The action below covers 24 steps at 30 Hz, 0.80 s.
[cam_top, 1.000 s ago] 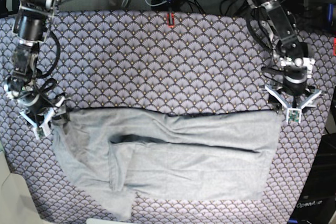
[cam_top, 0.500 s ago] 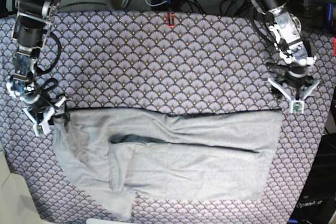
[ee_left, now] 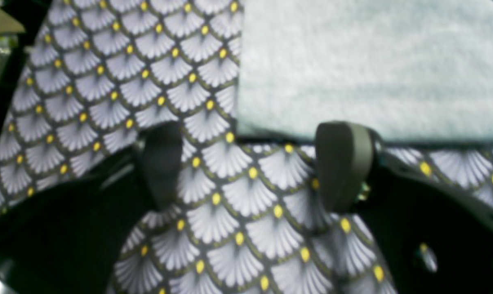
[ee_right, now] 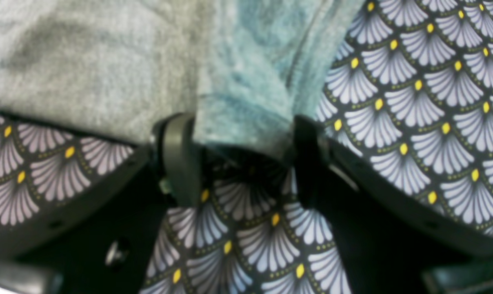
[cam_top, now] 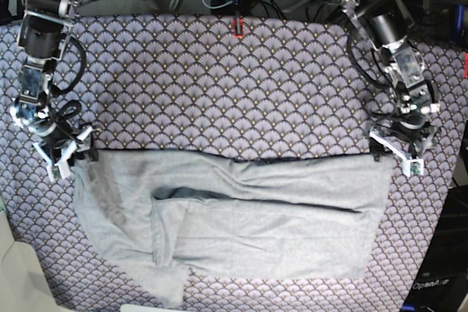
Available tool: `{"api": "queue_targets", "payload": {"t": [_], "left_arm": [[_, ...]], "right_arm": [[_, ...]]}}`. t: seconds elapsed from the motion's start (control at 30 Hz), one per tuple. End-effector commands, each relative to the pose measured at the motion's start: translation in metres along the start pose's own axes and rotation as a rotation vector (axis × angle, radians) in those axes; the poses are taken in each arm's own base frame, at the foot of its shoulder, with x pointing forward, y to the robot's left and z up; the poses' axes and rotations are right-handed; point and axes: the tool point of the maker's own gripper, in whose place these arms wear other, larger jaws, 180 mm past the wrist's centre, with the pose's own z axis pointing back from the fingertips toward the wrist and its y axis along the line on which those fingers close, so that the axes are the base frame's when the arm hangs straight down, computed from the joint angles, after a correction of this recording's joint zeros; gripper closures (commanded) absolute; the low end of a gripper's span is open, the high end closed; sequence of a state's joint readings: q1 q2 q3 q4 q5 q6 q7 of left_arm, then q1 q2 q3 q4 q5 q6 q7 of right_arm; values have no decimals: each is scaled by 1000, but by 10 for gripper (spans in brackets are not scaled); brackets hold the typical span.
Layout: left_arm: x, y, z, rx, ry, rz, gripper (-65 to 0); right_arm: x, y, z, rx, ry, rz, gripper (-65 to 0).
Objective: Fold the T-shirt properly
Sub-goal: 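Close both grippers on the corners of the folded edge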
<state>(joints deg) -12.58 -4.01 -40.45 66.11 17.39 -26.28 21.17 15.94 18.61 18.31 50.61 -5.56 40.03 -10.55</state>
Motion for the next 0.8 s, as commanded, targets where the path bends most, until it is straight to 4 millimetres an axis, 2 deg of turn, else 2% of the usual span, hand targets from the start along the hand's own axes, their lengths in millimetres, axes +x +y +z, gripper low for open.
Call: {"api": "queue_targets", "payload": {"t": [0.0,0.13,0.3,0.63,0.7,0.77], "left_arm": [[26,5,-1,4,-76,19,-498],[25,6,-7,-18,-74,63,-498],[17,-5,-21,-52,-33,108,-497],[12,-10,-24,-65,-19,115,-493],[12,-10,-24,-65,-18,115,-471],[13,-10,-24,-66,-18,113,-423]], "right_arm": [[13,-12,4,-21,-27,16,-310],[13,-12,4,-21,-27,16,-310],[12,-12,4,-21,-26,16,-310],[8,-11,5,-19,-18,14,-310],[7,-11,5,-19,-17,14,-310],[6,-10,5,-19,-15,14,-310]]}}
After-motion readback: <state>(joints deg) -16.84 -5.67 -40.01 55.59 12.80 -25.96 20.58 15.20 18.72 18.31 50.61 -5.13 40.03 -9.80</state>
